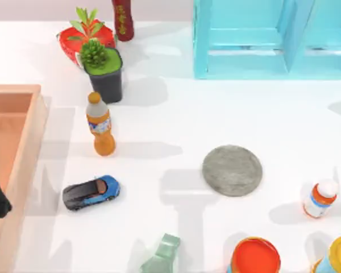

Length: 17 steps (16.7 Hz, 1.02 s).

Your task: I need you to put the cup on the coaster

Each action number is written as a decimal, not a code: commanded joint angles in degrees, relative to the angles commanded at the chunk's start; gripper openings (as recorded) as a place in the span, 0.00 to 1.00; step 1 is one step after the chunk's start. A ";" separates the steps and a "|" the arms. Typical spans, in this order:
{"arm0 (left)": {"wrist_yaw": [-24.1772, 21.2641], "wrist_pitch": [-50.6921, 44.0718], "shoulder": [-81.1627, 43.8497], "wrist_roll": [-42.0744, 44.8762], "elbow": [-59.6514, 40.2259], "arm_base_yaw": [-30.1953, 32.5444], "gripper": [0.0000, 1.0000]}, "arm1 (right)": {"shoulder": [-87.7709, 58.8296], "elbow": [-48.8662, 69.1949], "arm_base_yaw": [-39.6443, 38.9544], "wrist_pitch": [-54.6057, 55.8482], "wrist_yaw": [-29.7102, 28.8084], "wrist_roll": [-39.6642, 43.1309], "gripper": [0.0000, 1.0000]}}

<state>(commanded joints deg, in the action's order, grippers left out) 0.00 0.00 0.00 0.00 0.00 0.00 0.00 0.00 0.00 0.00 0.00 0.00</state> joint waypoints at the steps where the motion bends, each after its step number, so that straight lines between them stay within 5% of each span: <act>1: 0.00 0.00 0.00 0.00 0.00 0.00 1.00 | 0.00 0.00 0.00 0.00 0.00 0.00 1.00; 8: 0.00 0.00 0.00 0.00 0.00 0.00 1.00 | -12.28 8.58 -0.86 -9.02 2.48 12.14 1.00; 17: 0.00 0.00 0.00 0.00 0.00 0.00 1.00 | -59.92 39.51 3.34 -37.87 6.15 60.96 1.00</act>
<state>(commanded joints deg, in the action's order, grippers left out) 0.00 0.00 0.00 0.00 0.00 0.00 -59.92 39.51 3.34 -37.87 6.15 60.96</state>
